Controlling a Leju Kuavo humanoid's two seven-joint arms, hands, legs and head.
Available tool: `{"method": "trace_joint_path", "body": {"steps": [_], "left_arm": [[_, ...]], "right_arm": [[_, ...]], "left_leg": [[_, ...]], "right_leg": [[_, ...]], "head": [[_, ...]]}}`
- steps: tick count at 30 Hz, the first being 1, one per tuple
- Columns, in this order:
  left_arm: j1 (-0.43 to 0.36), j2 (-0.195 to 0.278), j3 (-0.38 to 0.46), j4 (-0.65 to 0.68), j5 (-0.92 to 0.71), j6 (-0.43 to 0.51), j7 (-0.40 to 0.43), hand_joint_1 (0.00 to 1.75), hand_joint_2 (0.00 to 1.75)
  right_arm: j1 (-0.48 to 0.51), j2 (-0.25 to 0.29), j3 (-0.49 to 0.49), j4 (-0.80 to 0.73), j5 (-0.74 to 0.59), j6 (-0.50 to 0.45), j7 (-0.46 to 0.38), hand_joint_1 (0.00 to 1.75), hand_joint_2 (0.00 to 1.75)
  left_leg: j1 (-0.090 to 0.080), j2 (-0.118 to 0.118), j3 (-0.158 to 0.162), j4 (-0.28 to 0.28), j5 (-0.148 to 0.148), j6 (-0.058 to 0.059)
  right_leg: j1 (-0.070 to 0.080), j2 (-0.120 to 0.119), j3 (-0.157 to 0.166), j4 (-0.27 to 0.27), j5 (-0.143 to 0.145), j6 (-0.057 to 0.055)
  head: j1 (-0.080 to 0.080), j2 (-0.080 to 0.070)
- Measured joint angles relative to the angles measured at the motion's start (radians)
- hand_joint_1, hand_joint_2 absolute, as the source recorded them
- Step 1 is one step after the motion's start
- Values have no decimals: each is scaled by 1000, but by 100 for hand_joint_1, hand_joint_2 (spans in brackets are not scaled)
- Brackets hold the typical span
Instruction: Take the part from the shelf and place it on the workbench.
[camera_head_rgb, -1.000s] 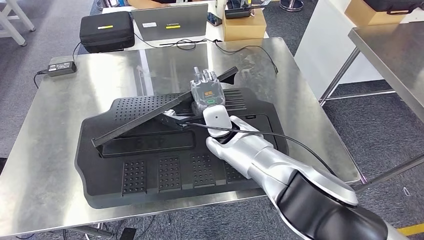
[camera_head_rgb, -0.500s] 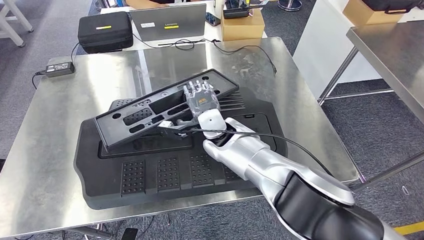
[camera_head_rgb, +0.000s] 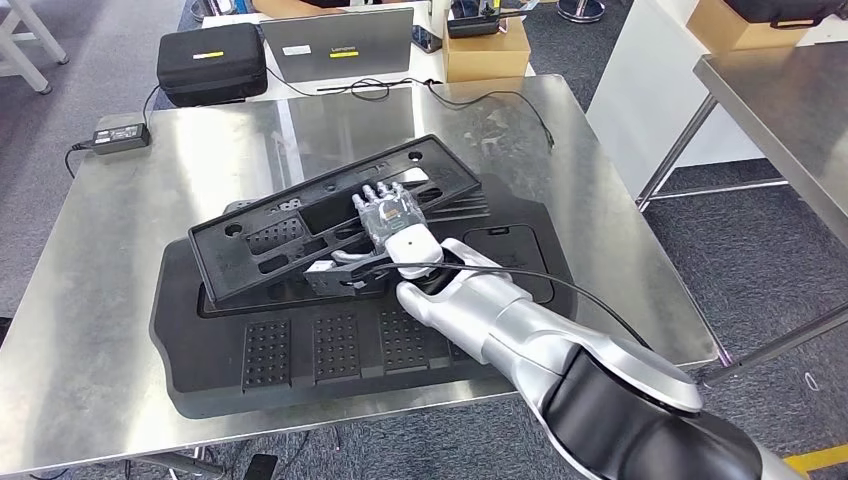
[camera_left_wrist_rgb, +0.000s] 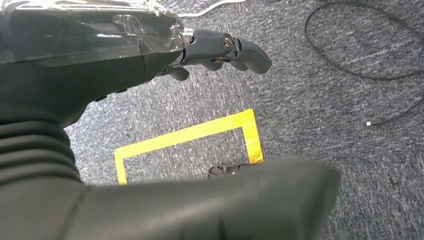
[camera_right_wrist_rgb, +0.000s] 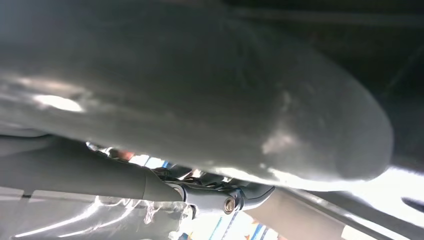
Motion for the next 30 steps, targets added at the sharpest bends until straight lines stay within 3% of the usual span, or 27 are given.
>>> {"method": "trace_joint_path", "body": {"steps": [7, 13, 16, 22, 27, 30], "left_arm": [[2, 0, 0, 0, 8, -10, -4, 0, 0], [17, 0, 0, 0, 20, -14, -23, 0, 0], [34, 0, 0, 0, 36, -12, -45, 0, 0], [59, 0, 0, 0, 47, -10, -60, 0, 0], [79, 1, 0, 1, 63, -6, -71, 0, 0], [88, 1, 1, 1, 70, -1, -78, 0, 0]], "right_arm": [[-15, -13, -24, -29, -107, 34, -45, 0, 0], [28, -98, -75, -199, -292, -10, -50, 0, 0], [106, -175, -117, -354, -369, -83, -32, 0, 0], [227, -300, -202, -616, -422, -135, -23, 0, 0], [399, -394, -309, -848, -525, -289, -109, 0, 0], [532, -436, -388, -984, -618, -373, -229, 0, 0]], "left_leg": [[0, 0, 0, 0, 0, 0], [0, 0, 2, 0, 0, 0], [-1, -1, 3, 0, -1, 0], [-1, 1, 4, 0, -2, 0], [-1, 0, 6, 0, -3, 1], [-1, 1, 7, -1, -5, 0]], "right_leg": [[0, 0, 0, 0, 0, 0], [0, 0, 1, 0, 0, 0], [0, -1, 3, -1, -1, 0], [-1, 0, 3, -2, -1, 0], [0, -1, 5, -2, -2, 0], [0, -1, 6, -2, -3, 0]], "head": [[1, 0], [4, 0], [7, 0], [11, 0], [11, 0], [13, 0]]}}
